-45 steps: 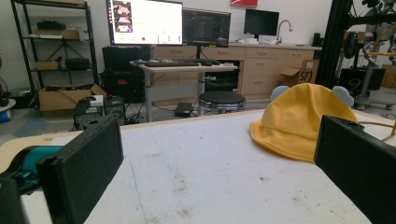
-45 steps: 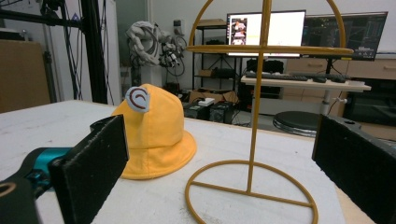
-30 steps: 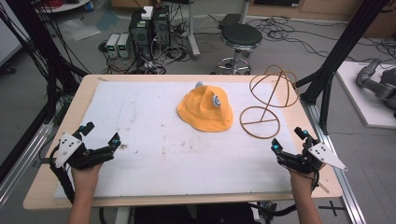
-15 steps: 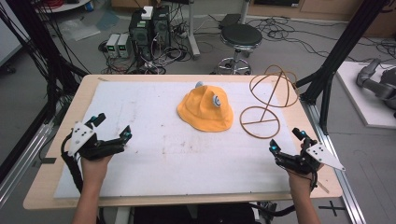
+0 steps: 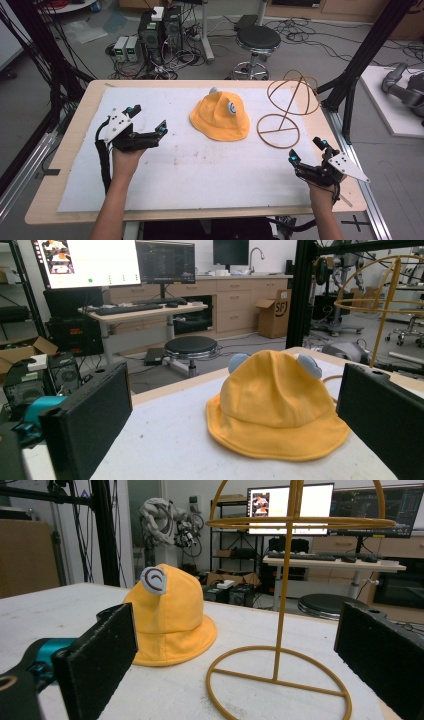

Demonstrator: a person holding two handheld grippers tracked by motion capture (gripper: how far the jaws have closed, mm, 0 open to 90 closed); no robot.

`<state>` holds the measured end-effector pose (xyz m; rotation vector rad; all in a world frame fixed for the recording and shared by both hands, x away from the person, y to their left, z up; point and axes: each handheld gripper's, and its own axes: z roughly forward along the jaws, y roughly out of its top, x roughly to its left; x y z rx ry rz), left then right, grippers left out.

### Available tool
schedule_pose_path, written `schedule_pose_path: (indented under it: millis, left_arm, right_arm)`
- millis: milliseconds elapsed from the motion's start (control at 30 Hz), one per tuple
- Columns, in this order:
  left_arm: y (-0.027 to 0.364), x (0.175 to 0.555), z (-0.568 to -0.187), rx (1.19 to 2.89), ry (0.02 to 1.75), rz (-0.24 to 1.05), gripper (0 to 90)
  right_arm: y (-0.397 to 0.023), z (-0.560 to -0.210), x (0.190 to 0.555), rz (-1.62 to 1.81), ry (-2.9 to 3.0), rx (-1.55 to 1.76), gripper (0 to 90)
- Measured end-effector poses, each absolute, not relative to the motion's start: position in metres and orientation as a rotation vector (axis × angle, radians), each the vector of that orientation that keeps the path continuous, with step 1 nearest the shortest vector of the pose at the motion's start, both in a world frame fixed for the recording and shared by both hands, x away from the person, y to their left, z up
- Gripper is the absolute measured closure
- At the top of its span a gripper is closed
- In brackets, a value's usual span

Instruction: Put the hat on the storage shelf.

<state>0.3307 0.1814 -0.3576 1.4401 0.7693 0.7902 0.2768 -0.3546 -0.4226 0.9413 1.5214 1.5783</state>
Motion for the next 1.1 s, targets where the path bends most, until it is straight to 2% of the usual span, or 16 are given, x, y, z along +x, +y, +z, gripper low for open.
schedule_pose_path:
  millis: [1100]
  left_arm:
    - [0.075,0.421,-0.361,1.497,0.73,0.645,1.8]
  right_arm:
    - [-0.357,-0.425,0.277,1.617,1.516,0.955,3.3]
